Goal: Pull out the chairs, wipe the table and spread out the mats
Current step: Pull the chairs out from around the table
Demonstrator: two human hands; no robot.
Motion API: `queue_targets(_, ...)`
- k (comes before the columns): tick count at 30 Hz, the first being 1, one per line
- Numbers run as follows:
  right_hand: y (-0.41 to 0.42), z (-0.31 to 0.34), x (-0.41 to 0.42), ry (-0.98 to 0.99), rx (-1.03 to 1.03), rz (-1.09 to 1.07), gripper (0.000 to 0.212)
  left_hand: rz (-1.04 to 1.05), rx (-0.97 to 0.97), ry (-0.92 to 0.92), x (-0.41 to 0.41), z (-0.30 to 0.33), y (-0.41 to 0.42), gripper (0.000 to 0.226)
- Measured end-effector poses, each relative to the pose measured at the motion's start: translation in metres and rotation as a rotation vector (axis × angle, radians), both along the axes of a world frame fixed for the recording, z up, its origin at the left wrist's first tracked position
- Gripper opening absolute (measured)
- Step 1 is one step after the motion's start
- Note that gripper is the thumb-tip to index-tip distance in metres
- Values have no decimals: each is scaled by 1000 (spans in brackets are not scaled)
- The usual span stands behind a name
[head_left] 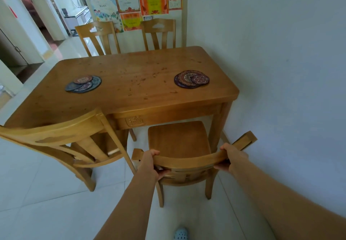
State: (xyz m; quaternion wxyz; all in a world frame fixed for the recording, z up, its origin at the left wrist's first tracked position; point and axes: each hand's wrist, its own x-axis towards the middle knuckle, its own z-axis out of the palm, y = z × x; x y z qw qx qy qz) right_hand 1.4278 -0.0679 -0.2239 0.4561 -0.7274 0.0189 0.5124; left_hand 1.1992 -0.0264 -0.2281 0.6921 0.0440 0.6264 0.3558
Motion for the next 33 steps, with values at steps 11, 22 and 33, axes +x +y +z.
queue_targets(11, 147, -4, 12, 1, -16, 45, 40, -12, -2, 15, 7, -7, 144, 44)
queue_targets(22, 234, 0, 22, -30, -48, 97, 33, -1, -16, -25, 16, -17, 229, 48)
queue_targets(33, 252, -5, 28, -29, -26, 96, 41, -17, -12, 2, 20, -13, 244, 51)
